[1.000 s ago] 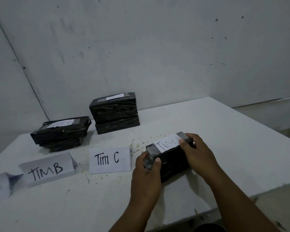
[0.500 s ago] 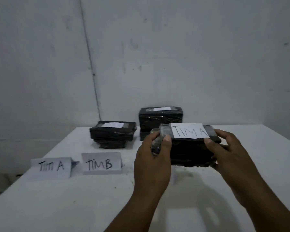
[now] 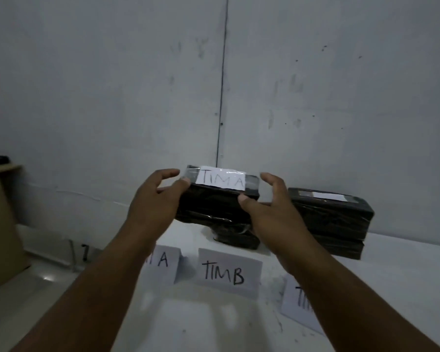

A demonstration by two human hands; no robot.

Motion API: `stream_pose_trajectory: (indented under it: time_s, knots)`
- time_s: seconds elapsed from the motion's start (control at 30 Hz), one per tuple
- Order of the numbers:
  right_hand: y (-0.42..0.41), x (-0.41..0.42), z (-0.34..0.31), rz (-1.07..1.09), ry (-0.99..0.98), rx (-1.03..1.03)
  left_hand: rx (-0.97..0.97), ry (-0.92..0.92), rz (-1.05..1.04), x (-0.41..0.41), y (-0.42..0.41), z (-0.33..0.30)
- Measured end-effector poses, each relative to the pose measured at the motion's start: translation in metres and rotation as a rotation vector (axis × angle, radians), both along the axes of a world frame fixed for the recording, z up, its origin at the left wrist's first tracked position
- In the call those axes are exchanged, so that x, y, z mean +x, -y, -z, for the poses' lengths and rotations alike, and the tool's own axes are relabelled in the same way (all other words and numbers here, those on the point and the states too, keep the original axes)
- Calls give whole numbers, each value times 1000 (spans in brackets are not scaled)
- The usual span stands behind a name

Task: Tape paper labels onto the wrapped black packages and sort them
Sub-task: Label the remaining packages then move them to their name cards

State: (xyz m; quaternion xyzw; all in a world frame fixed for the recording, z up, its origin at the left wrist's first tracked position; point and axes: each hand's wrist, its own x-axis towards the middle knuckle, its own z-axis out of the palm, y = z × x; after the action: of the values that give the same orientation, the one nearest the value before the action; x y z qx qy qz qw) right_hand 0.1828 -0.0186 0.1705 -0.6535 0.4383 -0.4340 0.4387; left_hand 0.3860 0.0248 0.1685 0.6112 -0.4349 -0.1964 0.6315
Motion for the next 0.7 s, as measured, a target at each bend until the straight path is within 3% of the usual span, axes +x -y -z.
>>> stream_pose_trajectory:
  time_s: [0.4,0.7]
  knots:
    - [76,156,29,-115,-170,144,153,97,100,164,70,47]
    - [115,191,83,-129,-256,295,258,267,271,207,109,99]
